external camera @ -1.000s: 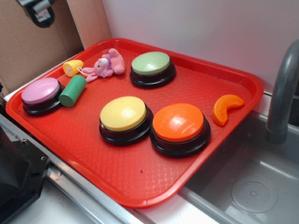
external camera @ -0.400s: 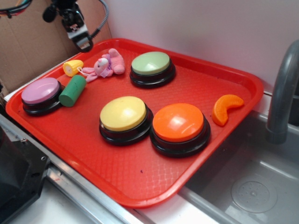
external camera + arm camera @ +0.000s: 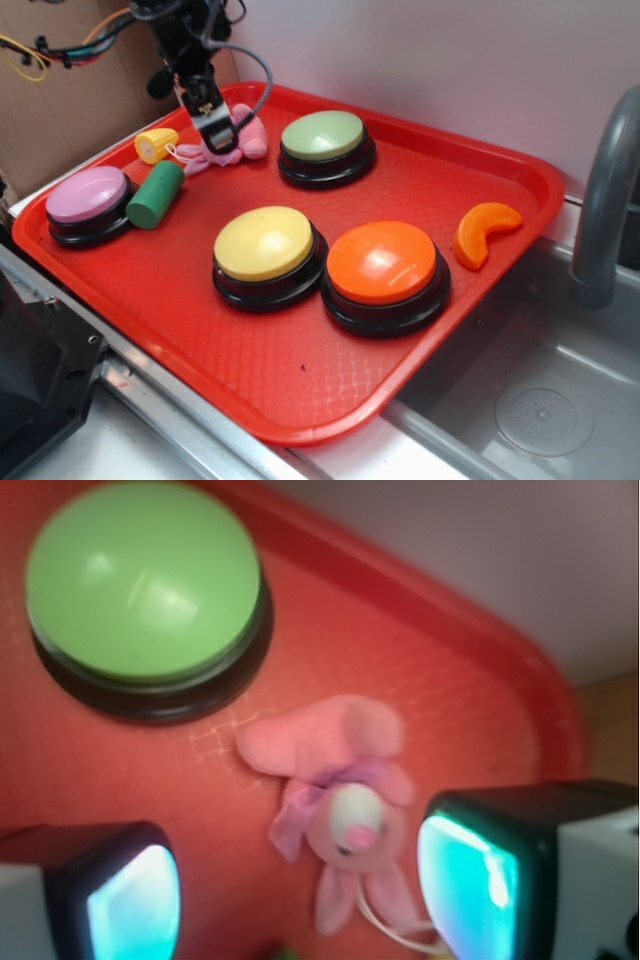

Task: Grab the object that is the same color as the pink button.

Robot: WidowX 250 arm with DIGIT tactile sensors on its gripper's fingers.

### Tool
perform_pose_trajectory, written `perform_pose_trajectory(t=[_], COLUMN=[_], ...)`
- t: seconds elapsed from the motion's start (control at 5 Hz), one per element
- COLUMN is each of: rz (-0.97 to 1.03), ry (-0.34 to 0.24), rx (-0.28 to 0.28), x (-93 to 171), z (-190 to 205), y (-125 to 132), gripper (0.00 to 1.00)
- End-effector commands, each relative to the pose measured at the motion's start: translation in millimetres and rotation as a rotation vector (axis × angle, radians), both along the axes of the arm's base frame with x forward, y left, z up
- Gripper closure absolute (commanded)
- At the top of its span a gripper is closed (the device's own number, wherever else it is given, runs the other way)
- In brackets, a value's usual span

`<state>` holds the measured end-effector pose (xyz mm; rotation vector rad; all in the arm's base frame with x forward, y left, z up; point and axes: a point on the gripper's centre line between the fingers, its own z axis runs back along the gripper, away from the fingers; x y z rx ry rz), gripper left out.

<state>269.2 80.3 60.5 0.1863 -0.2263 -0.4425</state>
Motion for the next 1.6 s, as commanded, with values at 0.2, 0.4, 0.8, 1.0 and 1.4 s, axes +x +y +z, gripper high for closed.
perform_pose_trajectory(t=[0.2, 0.4, 0.8, 1.0, 1.4], rz=[0.051, 0.083, 0.148, 0.288, 0.361], ry=[0.019, 0.008, 0.068, 0.061, 0.117], rx=[-0.016, -0.042, -0.076, -0.154, -0.264], x=[28, 28, 18, 1, -28], z=[-29, -29, -6, 41, 112], y=[22, 21, 14, -5, -54], gripper=[0.0, 1.0, 1.0, 1.0, 1.0])
